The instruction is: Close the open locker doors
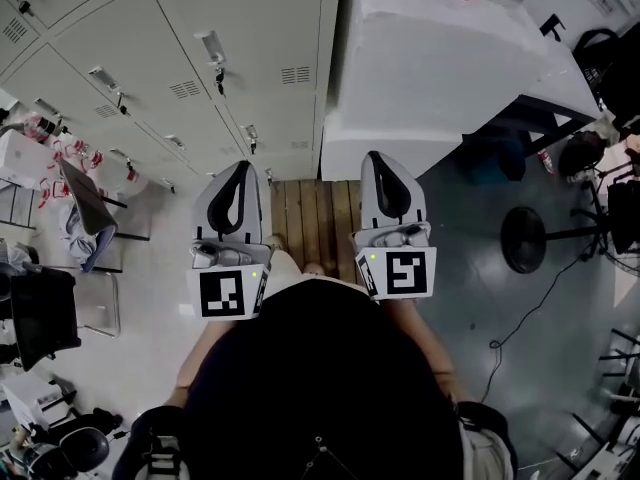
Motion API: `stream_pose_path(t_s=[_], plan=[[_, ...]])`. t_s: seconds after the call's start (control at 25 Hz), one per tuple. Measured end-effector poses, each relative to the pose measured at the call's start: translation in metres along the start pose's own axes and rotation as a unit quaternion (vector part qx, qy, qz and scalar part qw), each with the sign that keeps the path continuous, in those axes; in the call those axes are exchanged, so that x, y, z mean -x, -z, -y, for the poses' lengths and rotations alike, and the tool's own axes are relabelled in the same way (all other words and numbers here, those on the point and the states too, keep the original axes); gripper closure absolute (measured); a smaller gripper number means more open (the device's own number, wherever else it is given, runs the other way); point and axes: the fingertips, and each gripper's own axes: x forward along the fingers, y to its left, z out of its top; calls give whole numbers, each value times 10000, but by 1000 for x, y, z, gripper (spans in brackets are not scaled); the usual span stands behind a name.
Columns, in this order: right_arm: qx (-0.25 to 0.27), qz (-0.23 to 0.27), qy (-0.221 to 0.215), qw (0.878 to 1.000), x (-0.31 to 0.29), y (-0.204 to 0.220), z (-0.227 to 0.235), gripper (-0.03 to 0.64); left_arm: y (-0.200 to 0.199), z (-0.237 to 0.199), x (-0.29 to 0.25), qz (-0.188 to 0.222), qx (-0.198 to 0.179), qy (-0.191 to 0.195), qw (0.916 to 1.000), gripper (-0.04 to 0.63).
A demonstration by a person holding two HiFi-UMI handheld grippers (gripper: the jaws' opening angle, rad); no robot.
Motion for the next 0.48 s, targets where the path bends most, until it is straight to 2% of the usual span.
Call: stream_pose_path(t_s=[0.48], plan=[[-43,-43,-60,10000,16,2,4,616,2,16,10,-94,-77,-18,9999,592]])
